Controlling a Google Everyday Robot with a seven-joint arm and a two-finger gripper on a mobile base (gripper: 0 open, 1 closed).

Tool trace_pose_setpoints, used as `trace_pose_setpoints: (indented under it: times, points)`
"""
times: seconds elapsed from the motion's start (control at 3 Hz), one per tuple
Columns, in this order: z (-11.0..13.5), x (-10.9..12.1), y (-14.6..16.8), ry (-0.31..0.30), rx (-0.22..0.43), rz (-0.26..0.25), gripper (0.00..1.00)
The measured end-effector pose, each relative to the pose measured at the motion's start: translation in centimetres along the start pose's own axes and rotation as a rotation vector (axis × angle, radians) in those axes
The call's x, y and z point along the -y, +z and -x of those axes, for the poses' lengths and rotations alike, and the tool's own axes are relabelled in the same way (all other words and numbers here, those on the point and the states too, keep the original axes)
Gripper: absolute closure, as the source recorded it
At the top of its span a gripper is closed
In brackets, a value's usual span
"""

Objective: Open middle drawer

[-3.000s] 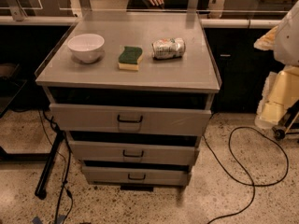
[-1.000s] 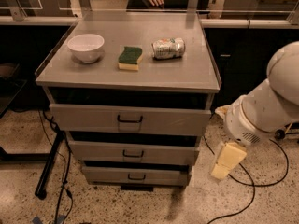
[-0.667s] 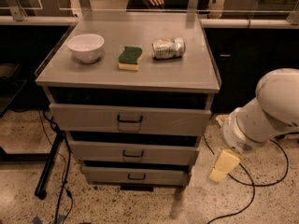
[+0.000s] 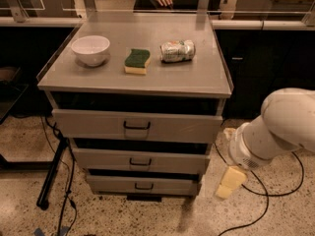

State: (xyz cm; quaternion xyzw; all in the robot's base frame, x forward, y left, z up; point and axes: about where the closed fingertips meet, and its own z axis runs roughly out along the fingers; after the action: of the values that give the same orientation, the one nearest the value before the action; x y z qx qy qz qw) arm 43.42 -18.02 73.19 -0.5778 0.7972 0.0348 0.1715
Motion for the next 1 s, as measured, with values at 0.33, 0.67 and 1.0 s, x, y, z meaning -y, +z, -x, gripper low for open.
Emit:
trace_pose_setpoints:
  times: [0.33, 0.67, 1.0]
  points:
    - [1.8, 0.2, 7.3, -0.038, 0.041, 0.000, 0.00]
    - [1.8, 0.2, 7.3, -0.038, 0.041, 0.000, 0.00]
    - [1.7, -1.1, 11.1, -0.040, 0.041, 0.047, 0.00]
